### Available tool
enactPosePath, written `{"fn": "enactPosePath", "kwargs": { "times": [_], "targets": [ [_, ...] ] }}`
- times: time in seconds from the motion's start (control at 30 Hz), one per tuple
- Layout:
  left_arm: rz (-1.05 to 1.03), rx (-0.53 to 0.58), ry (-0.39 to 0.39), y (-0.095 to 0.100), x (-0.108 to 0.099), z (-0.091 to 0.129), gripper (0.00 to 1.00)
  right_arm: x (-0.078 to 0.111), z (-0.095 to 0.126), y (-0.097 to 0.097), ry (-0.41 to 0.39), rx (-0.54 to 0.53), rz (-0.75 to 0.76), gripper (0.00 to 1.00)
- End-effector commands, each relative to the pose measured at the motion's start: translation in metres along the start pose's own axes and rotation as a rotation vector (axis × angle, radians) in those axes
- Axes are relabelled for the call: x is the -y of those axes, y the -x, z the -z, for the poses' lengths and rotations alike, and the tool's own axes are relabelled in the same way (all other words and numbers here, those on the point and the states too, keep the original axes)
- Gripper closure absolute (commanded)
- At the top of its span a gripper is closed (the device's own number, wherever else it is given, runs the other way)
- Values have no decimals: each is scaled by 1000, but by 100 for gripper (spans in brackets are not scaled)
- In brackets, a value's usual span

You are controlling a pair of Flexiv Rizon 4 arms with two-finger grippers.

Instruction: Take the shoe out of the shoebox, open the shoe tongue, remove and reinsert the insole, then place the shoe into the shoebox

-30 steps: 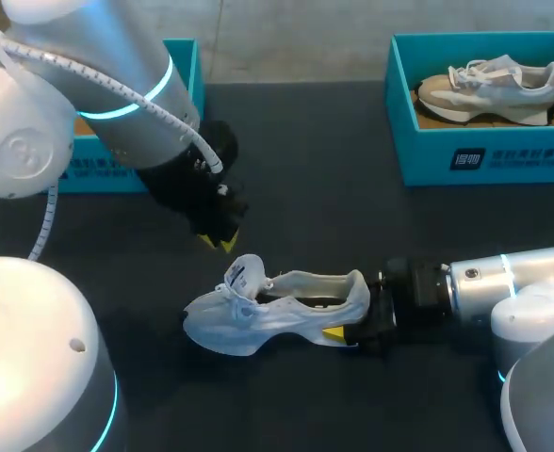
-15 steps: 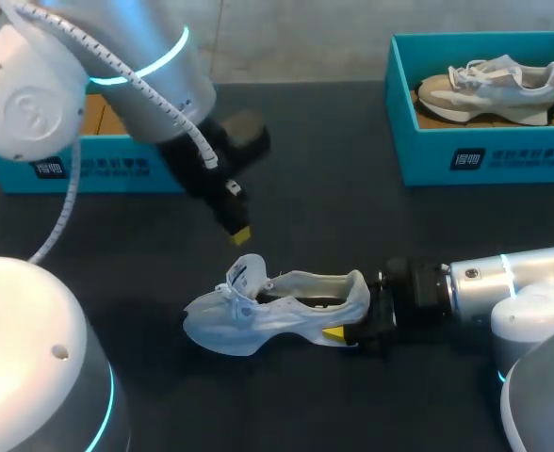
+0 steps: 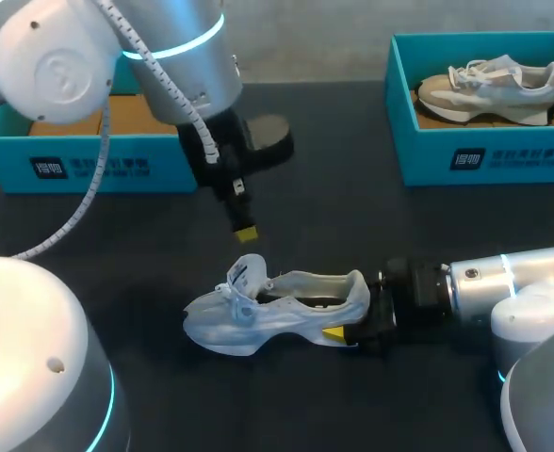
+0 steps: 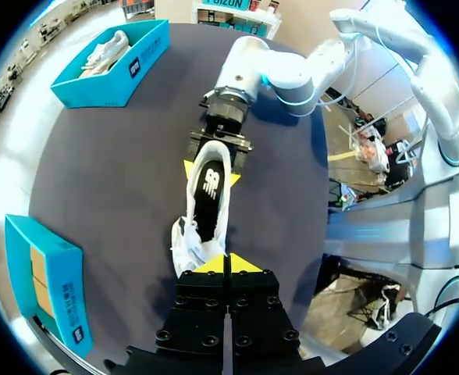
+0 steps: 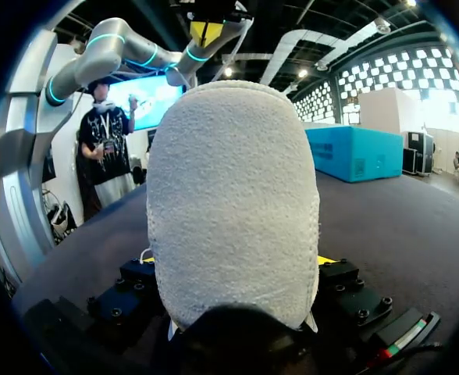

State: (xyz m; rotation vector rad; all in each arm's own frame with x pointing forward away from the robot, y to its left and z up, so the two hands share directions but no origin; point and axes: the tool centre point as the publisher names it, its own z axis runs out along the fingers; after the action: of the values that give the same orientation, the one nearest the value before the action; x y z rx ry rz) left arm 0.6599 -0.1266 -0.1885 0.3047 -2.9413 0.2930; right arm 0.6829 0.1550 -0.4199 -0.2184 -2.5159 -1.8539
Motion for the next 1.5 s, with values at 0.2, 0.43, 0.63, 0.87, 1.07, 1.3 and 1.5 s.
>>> {"fn": "enactPosePath", "kwargs": {
  "times": [0.2,0.43,0.63,0.87,1.07,1.3,1.5],
  "targets": [
    [-145,9,-28,7,18,-39,100,-1,-1,-1,-6,0,-1,100],
    [-156,9,5,12,28,-69,100,-1,-1,-1,-6,0,-1,100],
    [-210,-4,53,11,32,-84,100,-1,-1,-1,-6,0,-1,100],
    [-210,-4,53,11,32,-84,100,-1,-1,-1,-6,0,-1,100],
    [-210,-4,53,11,32,-84,100,-1,-1,-1,-6,0,-1,100],
    [-295,-24,90,16,52,-109,100,-1,-1,-1,-6,0,-1,100],
    [-350,-37,78,21,59,-127,100,-1,-1,-1,-6,0,-1,100]
  ]
}}
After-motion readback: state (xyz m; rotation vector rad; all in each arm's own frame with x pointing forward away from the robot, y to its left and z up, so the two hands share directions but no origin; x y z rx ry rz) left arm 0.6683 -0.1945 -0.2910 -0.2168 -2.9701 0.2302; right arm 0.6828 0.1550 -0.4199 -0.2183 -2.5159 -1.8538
